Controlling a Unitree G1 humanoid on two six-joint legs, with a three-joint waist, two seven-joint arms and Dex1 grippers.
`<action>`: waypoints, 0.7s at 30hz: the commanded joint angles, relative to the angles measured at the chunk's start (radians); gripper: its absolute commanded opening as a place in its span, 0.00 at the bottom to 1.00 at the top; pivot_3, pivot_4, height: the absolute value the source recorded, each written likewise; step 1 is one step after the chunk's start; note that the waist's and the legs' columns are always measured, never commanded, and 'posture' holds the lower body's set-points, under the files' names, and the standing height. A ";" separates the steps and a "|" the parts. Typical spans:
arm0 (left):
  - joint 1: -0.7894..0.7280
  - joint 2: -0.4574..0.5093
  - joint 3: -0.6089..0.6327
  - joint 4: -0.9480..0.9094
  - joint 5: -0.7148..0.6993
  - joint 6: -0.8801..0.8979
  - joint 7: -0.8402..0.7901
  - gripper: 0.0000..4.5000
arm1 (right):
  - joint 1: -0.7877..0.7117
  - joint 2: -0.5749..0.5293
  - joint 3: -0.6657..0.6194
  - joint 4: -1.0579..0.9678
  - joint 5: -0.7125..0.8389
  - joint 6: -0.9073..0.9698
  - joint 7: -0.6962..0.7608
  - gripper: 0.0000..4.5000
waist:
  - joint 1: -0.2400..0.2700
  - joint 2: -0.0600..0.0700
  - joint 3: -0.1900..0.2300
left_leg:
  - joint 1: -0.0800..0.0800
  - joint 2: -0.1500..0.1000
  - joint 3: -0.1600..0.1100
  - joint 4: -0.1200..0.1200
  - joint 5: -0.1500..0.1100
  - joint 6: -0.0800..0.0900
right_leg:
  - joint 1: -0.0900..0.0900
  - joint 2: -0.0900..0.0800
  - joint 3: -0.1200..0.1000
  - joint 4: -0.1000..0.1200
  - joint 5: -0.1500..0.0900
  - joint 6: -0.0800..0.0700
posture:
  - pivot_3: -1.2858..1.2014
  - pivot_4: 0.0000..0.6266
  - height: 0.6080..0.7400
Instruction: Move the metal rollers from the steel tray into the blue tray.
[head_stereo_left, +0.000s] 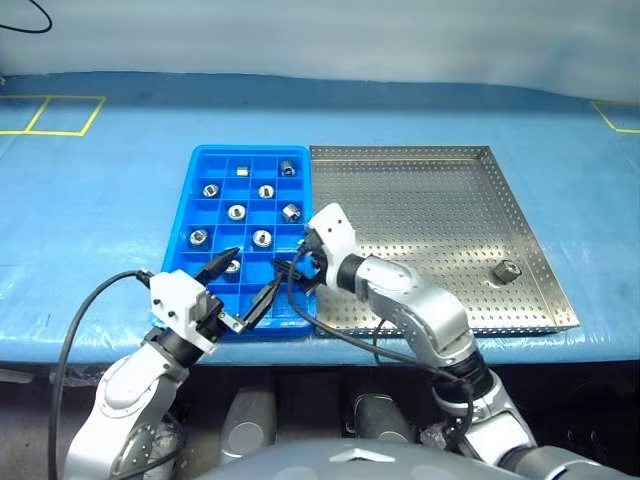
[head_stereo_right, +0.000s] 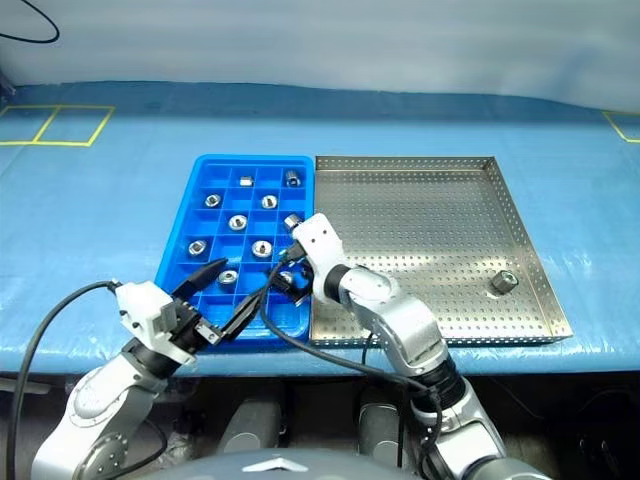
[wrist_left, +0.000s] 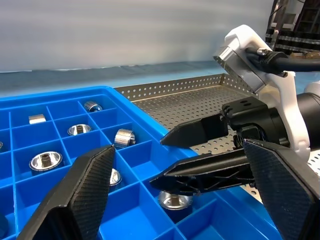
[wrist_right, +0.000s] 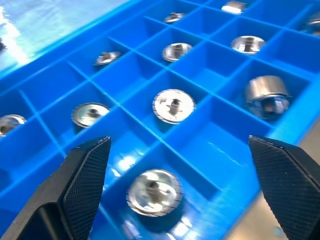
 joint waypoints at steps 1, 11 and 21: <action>-0.027 0.005 -0.006 -0.040 0.004 0.018 0.006 1.00 | -0.005 0.018 -0.110 -0.100 -0.009 0.007 -0.067 0.99 | -0.004 0.000 0.000 | 0.000 0.000 0.000 0.000 0.000 0.000 | -0.001 0.000 0.000 0.000 0.000 0.000 | 0.58 0.24 1.00; -0.144 -0.036 -0.057 0.041 0.016 0.072 0.036 1.00 | 0.033 0.236 -0.486 -0.007 -0.286 -0.150 -0.664 0.99 | -0.024 0.001 0.000 | 0.000 0.000 0.002 0.000 0.000 0.000 | -0.002 0.000 0.002 0.001 0.003 -0.002 | 0.54 0.24 1.00; -0.176 -0.050 -0.059 0.068 0.004 0.084 0.026 1.00 | 0.054 0.345 -0.539 0.082 -0.419 -0.312 -0.934 0.99 | -0.070 0.002 0.000 | 0.000 0.000 0.002 -0.001 0.000 0.000 | -0.002 0.001 0.002 0.003 0.005 0.000 | 0.53 0.24 1.00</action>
